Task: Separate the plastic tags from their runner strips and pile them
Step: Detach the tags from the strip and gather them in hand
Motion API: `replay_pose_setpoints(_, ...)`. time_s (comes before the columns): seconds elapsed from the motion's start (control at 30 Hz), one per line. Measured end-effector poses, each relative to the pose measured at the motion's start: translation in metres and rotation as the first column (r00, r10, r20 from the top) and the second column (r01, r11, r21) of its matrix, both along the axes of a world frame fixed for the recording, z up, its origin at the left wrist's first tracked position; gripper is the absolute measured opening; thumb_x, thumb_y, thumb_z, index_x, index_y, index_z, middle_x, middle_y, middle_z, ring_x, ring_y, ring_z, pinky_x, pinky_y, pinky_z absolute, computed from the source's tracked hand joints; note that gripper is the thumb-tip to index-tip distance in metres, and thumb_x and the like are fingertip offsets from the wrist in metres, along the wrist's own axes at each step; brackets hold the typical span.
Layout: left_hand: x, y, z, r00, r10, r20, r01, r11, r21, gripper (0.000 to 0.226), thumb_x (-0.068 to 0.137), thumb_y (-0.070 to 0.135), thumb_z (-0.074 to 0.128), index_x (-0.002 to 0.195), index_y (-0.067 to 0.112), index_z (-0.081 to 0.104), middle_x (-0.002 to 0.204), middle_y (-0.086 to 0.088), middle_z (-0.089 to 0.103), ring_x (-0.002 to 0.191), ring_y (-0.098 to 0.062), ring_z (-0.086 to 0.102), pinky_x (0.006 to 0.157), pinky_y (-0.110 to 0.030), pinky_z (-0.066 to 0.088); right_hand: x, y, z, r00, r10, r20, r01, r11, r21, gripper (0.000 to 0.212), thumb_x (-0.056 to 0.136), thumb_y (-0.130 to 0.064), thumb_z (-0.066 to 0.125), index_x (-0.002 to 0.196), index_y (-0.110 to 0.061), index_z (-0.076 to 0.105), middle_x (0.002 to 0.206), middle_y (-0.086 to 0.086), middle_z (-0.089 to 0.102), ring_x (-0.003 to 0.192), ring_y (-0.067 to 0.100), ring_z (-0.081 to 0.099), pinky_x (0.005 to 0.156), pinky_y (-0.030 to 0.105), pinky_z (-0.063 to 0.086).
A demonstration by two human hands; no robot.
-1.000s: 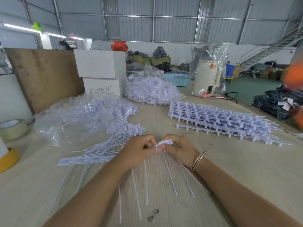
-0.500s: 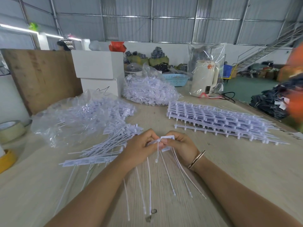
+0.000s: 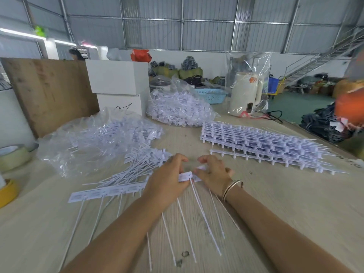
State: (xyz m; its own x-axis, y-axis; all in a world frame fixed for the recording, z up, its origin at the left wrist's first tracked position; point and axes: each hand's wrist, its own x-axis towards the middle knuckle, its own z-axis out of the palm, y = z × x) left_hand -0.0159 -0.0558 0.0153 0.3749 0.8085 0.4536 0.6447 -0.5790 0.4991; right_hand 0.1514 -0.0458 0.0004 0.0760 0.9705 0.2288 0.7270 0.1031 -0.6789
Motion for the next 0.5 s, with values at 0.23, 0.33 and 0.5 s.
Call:
replay_pose_setpoints(0.23,0.007,-0.006,0.005,0.999,0.018,-0.043,-0.015,0.997,0.070,0.052,0.083,0.025,0.062,0.131,0.017,0.042,0.123,-0.002,0.041,0.103,-0.022,0.055,0.080,-0.043,0.048,-0.015,-0.020,0.011,0.973,0.230,0.030,-0.231,0.952,0.198,0.037,0.083,-0.052,0.051,0.092,-0.021,0.070,0.100,-0.014,0.057,0.108,0.012,0.044,0.094,0.020,0.021)
replay_pose_setpoints(0.33,0.008,-0.008,0.007,0.995,-0.010,-0.096,0.020,0.994,0.105,0.048,0.085,0.034,0.059,0.128,0.020,0.043,0.122,0.004,0.042,0.100,-0.017,0.056,0.080,-0.041,0.049,-0.011,-0.015,0.008,0.938,0.313,-0.147,-0.276,0.934,0.226,0.010,0.087,-0.013,0.063,0.081,-0.010,0.070,0.091,-0.002,0.062,0.099,0.020,0.053,0.091,0.027,0.036)
replay_pose_setpoints(0.5,-0.005,-0.004,0.007,0.983,0.051,-0.176,-0.028,0.990,0.135,0.033,0.086,0.029,0.051,0.119,0.027,0.045,0.115,0.009,0.056,0.097,-0.015,0.056,0.076,-0.031,0.046,0.006,-0.009,0.008,0.812,0.196,-0.549,-0.112,0.977,0.183,0.021,0.089,-0.006,0.056,0.071,-0.013,0.064,0.069,-0.004,0.060,0.067,0.007,0.054,0.067,0.022,0.042)
